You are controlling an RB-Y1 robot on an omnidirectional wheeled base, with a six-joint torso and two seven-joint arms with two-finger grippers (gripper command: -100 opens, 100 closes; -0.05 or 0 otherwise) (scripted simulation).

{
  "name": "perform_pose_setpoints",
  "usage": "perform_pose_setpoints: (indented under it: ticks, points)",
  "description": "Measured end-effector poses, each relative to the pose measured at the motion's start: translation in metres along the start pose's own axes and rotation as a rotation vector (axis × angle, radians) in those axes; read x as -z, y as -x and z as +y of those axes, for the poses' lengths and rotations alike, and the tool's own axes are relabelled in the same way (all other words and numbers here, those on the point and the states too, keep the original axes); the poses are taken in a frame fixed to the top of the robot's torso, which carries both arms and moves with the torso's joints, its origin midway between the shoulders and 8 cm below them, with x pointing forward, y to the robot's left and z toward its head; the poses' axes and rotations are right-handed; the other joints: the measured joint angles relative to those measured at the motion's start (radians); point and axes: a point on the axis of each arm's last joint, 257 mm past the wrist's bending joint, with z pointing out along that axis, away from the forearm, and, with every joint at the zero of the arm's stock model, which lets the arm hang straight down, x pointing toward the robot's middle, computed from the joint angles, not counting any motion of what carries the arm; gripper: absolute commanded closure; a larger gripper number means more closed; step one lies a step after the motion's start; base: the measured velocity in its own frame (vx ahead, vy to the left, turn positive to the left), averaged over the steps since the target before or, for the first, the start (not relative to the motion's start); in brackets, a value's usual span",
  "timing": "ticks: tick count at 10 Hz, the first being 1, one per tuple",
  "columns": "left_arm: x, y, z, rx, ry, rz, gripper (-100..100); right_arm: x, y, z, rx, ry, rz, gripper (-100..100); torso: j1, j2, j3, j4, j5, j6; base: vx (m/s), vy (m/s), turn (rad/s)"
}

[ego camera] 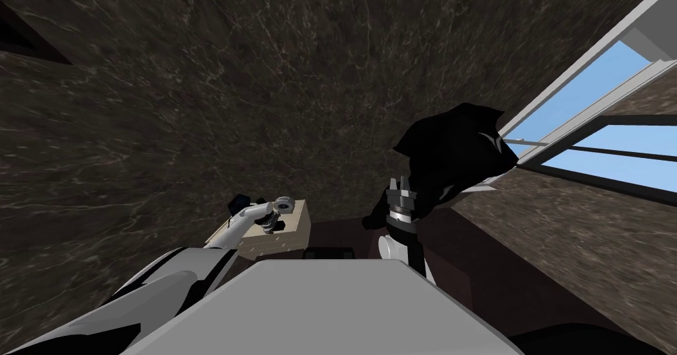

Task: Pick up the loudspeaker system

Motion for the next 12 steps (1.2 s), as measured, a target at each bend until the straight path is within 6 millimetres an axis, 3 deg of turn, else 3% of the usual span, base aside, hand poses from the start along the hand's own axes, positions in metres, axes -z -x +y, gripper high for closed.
perform_pose_setpoints:
  ticks: [4,5,6,9,10,12]
  points:
    - [0.0,0.021,0.03,0.063,0.111,-0.006,-100,0.0,0.0,0.0,0.0,0.0,0.0,0,0.0,-0.002,-0.001,-0.001,0.0,0.0,0.058,-0.008,-0.038]
    - [0.0,0.021,0.032,0.065,0.115,-0.006,0,0.0,0.0,0.0,0.0,0.0,0.0,0,0.0,0.0,0.0,0.0,0.0,0.0,0.005,0.0,0.001]
    - [0.0,0.021,0.031,0.065,0.114,-0.006,-100,0.0,0.0,0.0,0.0,0.0,0.0,0,0.0,0.001,0.001,0.0,0.0,0.0,0.014,0.027,-0.012]
    - [-0.016,0.011,0.044,0.069,0.115,-0.005,-100,0.0,0.0,0.0,0.0,0.0,0.0,0,0.001,0.003,0.001,0.0,0.0,0.0,-0.002,0.009,-0.018]
    - [-0.017,0.011,0.044,0.069,0.113,-0.006,100,0.0,0.0,0.0,0.0,0.0,0.0,0,0.0,0.003,0.001,0.001,0.0,0.0,0.0,0.0,0.0]
    - [-0.017,0.011,0.044,0.067,0.114,-0.007,100,0.0,0.0,0.0,0.0,0.0,0.0,0,0.0,0.003,0.001,0.001,0.0,-0.001,0.0,0.0,0.0]
